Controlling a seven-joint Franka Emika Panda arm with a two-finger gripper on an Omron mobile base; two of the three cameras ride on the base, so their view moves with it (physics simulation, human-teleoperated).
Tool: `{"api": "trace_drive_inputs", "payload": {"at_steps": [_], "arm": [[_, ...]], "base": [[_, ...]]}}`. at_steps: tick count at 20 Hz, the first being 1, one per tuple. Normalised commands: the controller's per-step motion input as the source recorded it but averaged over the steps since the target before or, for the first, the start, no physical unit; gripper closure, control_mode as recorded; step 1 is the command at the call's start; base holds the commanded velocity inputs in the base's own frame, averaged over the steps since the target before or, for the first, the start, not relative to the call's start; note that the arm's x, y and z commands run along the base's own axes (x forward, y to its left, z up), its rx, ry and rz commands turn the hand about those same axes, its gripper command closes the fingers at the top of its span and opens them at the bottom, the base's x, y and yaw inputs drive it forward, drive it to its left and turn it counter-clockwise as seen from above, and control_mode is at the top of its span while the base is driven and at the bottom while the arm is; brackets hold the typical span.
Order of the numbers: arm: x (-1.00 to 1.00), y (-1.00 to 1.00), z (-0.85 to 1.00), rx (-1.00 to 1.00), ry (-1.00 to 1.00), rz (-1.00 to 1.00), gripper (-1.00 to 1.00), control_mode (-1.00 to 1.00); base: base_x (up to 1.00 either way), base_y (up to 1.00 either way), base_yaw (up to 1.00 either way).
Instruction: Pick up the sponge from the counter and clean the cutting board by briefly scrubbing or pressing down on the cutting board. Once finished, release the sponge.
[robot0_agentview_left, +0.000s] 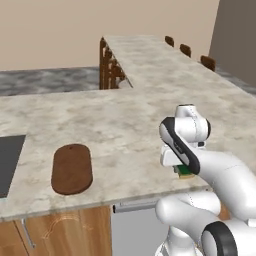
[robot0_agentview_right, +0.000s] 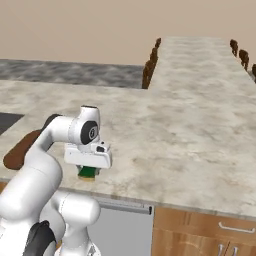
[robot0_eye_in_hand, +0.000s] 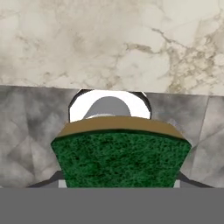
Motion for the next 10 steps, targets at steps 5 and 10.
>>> {"api": "trace_drive_inputs", "payload": {"at_steps": [5,10], "arm": [[0.00,0.00,0.00,0.00,0.00,0.00,1.00,1.00],[0.00,0.00,0.00,0.00,0.00,0.00,1.00,1.00]], "base": [[-0.35,1.00,0.00],[-0.23,1.00,0.00]]}}
